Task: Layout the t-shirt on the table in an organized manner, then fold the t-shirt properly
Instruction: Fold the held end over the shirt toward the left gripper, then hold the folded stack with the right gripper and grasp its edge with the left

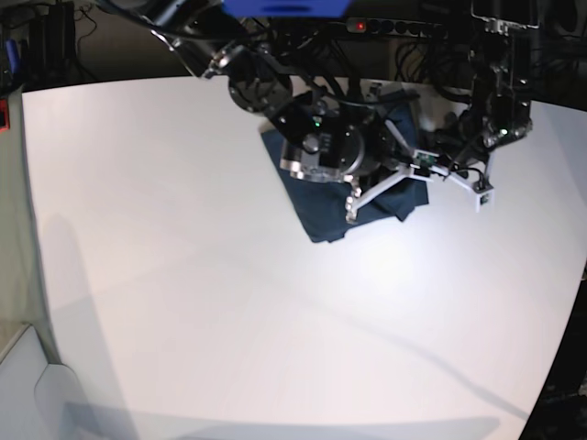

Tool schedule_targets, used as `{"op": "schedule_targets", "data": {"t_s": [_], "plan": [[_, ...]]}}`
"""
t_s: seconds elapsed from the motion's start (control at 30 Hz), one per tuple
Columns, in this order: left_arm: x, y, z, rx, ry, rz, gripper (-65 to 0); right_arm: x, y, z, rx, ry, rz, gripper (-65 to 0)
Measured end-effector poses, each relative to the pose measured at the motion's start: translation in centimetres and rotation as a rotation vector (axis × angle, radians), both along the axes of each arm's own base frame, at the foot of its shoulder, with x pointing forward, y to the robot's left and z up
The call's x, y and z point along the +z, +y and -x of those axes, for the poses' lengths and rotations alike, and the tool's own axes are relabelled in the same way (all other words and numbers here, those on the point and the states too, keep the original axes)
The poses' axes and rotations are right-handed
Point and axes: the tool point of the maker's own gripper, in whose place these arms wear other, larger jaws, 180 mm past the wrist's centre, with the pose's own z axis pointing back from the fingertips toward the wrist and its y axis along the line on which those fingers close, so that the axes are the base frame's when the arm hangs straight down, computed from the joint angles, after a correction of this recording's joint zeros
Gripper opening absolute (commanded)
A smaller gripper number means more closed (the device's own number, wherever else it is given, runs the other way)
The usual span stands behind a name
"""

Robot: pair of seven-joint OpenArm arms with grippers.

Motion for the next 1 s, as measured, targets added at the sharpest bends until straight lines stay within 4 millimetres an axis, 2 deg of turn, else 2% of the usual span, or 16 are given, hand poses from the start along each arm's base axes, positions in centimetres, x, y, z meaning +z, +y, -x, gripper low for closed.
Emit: {"op": "schedule_targets", "data": {"t_s": [0.23, 0.33, 0.47, 0.6, 0.7, 0.8, 0.93, 1.0], "plan": [[0.0, 0.0, 0.0, 0.000, 0.000, 0.000, -64.8, 0.7, 0.6, 0.8, 0.012, 0.033, -0.047, -34.9], [0.0, 0.0, 0.0, 0.000, 0.001, -0.001, -64.8, 3.6, 1.7, 1.5, 0.037, 0.039, -0.157, -27.4], [0.1, 0.4, 0.1, -0.006, 0.009, -0.006, -64.8, 7.0, 1.9, 1.5, 0.049, -0.016, -0.214, -25.8], [0.1, 1.0, 0.2, -0.010, 0.014, -0.021, -64.8, 9.2, 0.4, -0.5, -0.029, -0.052, -0.285, -25.8], [0.0, 1.5, 0.6, -0.015, 0.018, -0.030, -64.8, 8.0, -2.9, -3.1, -0.126, -0.057, -0.244, -25.8], [0.2, 2.9, 1.2, 0.011, 0.024, -0.046, -64.8, 6.8, -6.5, -5.3, -0.251, -0.049, -0.211, -25.9], [0.7, 5.0, 2.8, 0.055, 0.041, -0.072, -64.8, 4.2, -8.4, -6.0, -0.316, 0.016, -0.179, -25.9], [1.5, 5.9, 2.7, 0.077, 0.020, -0.085, -64.8, 2.7, -8.5, -5.6, -0.326, 0.061, -0.164, -25.9]]}}
